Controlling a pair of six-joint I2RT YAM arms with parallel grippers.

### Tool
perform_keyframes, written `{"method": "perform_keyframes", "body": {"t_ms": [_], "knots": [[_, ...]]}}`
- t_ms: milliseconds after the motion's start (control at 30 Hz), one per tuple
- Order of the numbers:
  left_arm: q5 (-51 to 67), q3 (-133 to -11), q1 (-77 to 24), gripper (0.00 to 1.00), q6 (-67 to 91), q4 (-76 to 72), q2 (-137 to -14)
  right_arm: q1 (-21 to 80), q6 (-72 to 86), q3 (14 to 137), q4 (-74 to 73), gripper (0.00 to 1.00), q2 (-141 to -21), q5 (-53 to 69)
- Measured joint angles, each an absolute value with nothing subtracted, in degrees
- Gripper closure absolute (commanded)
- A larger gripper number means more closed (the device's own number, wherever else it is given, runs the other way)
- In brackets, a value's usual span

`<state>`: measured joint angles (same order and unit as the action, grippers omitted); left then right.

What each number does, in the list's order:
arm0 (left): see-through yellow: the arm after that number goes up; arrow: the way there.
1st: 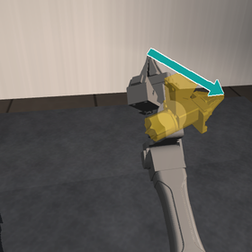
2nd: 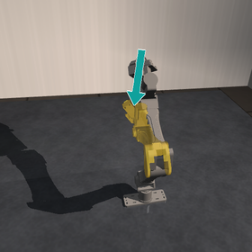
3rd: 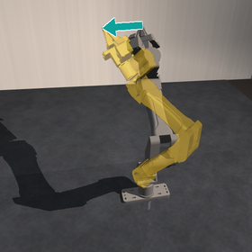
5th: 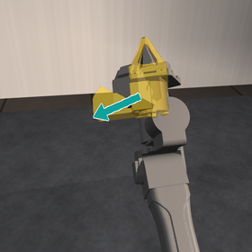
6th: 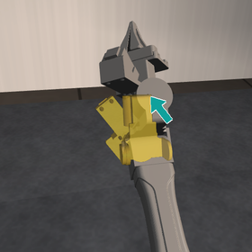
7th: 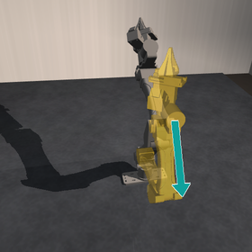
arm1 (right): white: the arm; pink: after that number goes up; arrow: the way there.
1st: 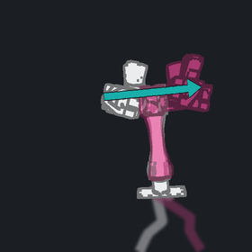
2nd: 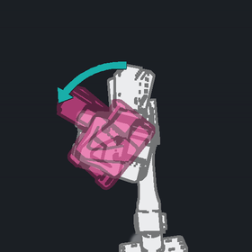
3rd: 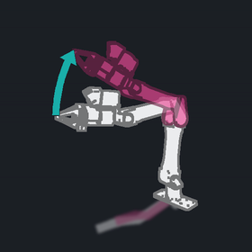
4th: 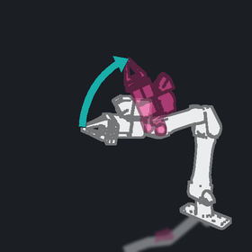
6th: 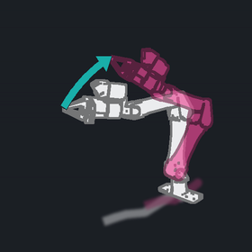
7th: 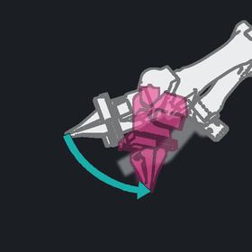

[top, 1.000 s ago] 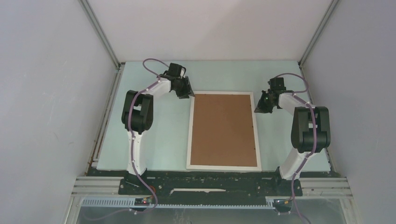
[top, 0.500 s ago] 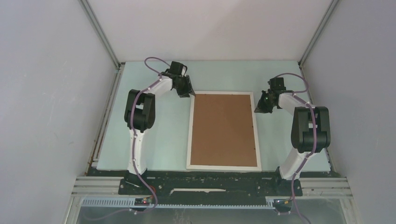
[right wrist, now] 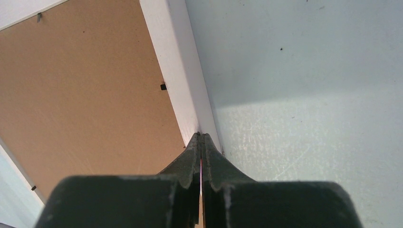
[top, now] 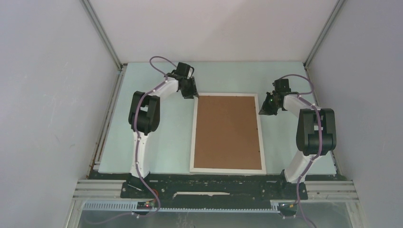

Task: Put the photo into the frame
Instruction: Install the photo frame at the center of the board.

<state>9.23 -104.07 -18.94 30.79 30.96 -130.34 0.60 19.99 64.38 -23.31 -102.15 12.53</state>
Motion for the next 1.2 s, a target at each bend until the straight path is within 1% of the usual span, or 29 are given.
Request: {"method": "perform_keyframes", "body": {"t_ms": [133, 333, 600, 867, 900, 933, 1067, 1200], "knots": [[6.9, -104.4, -19.9, 0.61, 30.0, 31.4, -130.3, 0.6, 20.0, 64.4, -23.3, 1.0, -102.1, 12.5], [4.1, -104.4, -20.9, 0.6, 30.0, 31.4, -130.1, 0.8, 20.0, 64.4, -23.3, 1.0, -102.1, 12.3], [-5.3, -105.4, -24.2, 0.62, 28.9, 32.9, -129.9, 0.8, 20.0, 64.4, -23.3, 1.0, -102.1, 12.1], [-11.8, -109.6, -28.2, 0.62, 26.4, 38.6, -131.5, 1.1, 19.8, 64.4, -23.3, 1.0, -102.1, 11.9], [-12.2, -109.9, -28.3, 0.62, 26.4, 38.9, -131.7, 1.1, 19.8, 64.4, -23.3, 1.0, -102.1, 11.8], [-12.6, -110.3, -28.5, 0.58, 26.3, 39.2, -131.9, 1.2, 19.8, 64.4, -23.3, 1.0, -102.1, 11.8], [-13.1, -113.8, -29.2, 0.39, 25.2, 42.8, -133.2, 1.3, 19.8, 64.4, -23.3, 1.0, -102.1, 11.7], [-10.8, -118.8, -30.4, 0.28, 23.4, 47.8, -134.4, 1.3, 19.9, 64.4, -23.3, 1.0, -102.1, 11.7]]}}
